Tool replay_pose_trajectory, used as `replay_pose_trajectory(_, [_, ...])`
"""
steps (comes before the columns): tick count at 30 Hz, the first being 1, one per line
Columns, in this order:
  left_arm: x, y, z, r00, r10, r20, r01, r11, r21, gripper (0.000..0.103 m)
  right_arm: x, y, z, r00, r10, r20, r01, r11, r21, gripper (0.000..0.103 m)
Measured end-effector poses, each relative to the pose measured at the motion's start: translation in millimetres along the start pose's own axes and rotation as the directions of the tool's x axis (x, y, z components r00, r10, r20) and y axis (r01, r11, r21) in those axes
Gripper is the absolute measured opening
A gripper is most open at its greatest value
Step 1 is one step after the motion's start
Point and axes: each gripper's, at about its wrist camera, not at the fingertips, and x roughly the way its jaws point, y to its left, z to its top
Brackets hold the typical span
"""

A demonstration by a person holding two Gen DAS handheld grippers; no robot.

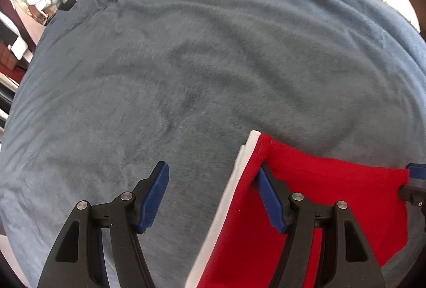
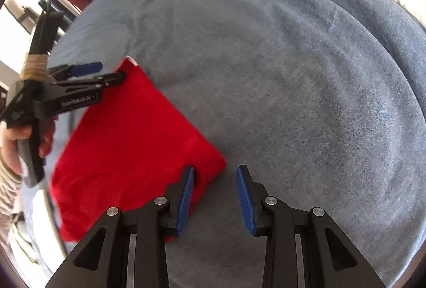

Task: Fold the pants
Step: 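Open the right gripper and move the left gripper to the shorts' folded edge, then grasp the waistband end of the red shorts with the left gripper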

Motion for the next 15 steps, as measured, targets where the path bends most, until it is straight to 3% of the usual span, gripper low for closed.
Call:
replay_pose_trajectory(3, [-10, 6, -1, 1.0, 0.013, 0.017, -0.013, 1.0, 0.0, 0.067, 1, 1, 0, 0.997, -0.071, -0.002, 0.071, 0.997, 0.008, 0.034])
replay_pose_trajectory(7, [-41, 23, -6, 0.996, 0.062, 0.07, -0.06, 0.998, -0.032, 0.077, -16, 18, 1, 0.982, -0.169, 0.08, 0.171, 0.985, -0.017, 0.034])
replay_pose_trajectory(9, [-59, 33, -16, 0.993, 0.078, 0.087, -0.075, 0.997, -0.037, 0.078, -25, 29, 1, 0.972, -0.212, 0.105, 0.216, 0.976, -0.026, 0.034])
replay_pose_trajectory(11, [-78, 41, -32, 0.992, 0.09, 0.089, -0.086, 0.995, -0.044, 0.078, -34, 40, 0, 0.973, -0.202, 0.109, 0.206, 0.978, -0.025, 0.034])
replay_pose_trajectory(15, [-109, 62, -82, 0.996, 0.074, 0.042, -0.07, 0.993, -0.093, 0.078, -44, 61, -6, 0.996, -0.046, 0.071, 0.049, 0.998, -0.046, 0.034])
